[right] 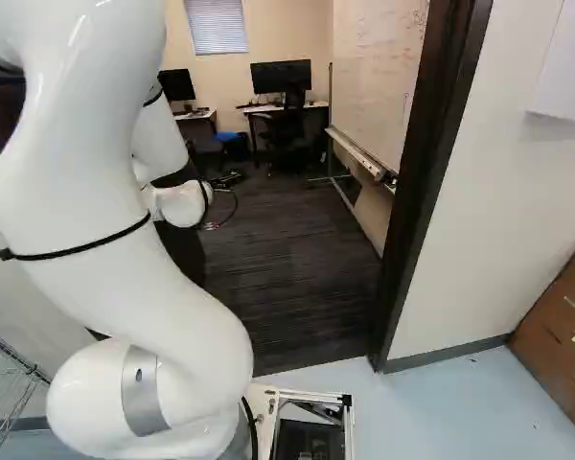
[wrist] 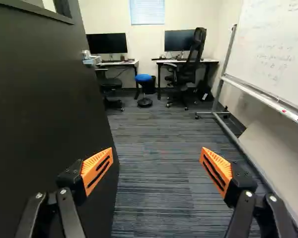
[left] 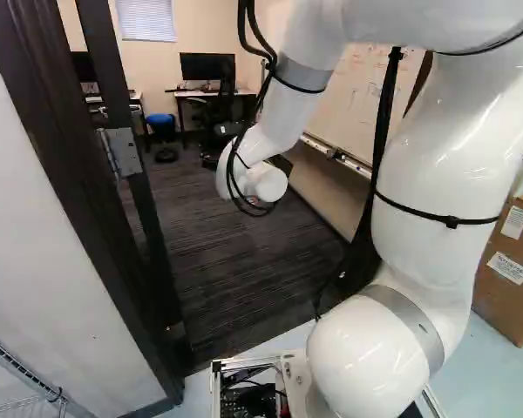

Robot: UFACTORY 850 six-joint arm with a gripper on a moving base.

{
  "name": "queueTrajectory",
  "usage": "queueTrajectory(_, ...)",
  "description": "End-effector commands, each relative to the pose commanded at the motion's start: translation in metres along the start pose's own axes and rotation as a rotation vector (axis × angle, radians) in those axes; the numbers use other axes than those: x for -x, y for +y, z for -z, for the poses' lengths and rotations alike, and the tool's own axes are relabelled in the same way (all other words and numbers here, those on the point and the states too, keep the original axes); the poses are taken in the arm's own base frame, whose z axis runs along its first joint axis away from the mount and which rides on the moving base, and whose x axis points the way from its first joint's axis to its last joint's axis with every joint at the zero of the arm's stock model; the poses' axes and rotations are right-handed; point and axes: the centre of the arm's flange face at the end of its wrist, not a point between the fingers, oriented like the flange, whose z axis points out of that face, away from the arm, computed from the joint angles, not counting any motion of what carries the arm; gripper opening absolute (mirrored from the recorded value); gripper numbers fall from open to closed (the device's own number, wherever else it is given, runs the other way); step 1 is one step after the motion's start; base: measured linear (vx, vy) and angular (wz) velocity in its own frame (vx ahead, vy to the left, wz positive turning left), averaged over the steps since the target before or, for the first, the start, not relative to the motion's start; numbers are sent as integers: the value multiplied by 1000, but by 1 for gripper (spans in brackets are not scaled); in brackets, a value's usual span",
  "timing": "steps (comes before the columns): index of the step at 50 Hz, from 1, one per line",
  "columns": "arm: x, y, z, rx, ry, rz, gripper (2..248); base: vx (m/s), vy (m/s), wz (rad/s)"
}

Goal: Open the door and move inside

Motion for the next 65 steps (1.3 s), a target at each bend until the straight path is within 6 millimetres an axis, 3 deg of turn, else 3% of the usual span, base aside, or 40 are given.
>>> queueTrajectory(30,28,66,88,138,-61,-16,247,0,0,0)
queueTrajectory(51,50,88,136,211,-95,-29,247,0,0,0)
queueTrajectory(65,62,95,157,243,-110,-35,247,0,0,0)
